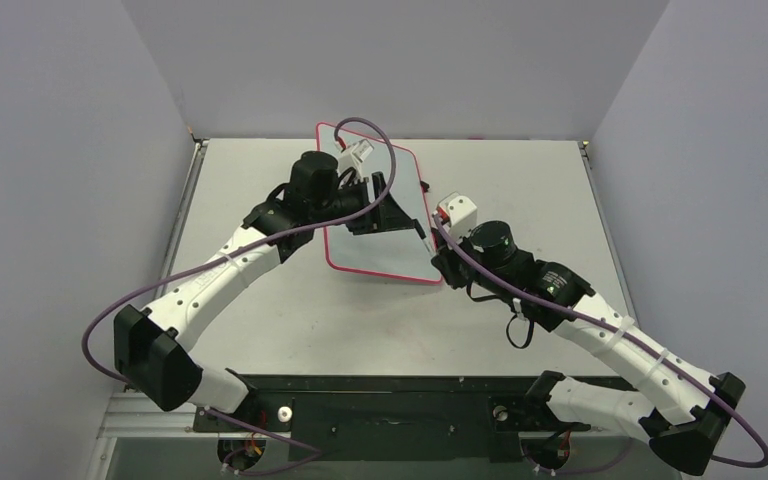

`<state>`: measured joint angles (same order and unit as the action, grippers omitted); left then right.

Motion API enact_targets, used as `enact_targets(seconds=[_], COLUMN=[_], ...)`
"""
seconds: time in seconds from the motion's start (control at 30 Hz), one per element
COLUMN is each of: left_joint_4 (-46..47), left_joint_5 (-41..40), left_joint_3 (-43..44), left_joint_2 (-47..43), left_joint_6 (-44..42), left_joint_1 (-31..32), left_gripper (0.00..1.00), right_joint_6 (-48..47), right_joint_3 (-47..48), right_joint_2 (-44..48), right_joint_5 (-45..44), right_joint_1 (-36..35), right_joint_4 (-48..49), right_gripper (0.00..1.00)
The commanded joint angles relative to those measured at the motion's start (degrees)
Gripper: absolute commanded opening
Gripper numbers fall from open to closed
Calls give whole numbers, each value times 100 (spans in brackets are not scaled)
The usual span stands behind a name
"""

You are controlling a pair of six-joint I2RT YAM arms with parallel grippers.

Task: Write a sentence on the whiteboard
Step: Open the whiteboard marker at the center of the board.

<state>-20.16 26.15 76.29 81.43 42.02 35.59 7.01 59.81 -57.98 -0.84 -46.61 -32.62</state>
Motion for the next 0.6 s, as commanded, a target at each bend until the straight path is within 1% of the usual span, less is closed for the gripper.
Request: enact_targets(seconds=[0.0, 0.33, 0.57], left_joint_4=[449, 523, 563], left_joint_5=[23, 23, 31], left_joint_3=[372, 441, 440], left_joint_2=[166, 369, 408], left_joint_6=[152, 220, 266], left_joint_1=[117, 295, 350], left_gripper=[55, 47, 37], right_joint_6=[-171, -308, -369], right_joint_3=[268, 274, 246], right_joint_2=[115, 112, 100], right_joint_5=[-125, -183, -263], right_joint_1=[-85, -242, -323], right_joint_4=[288, 320, 348], right_gripper=[0, 0, 0])
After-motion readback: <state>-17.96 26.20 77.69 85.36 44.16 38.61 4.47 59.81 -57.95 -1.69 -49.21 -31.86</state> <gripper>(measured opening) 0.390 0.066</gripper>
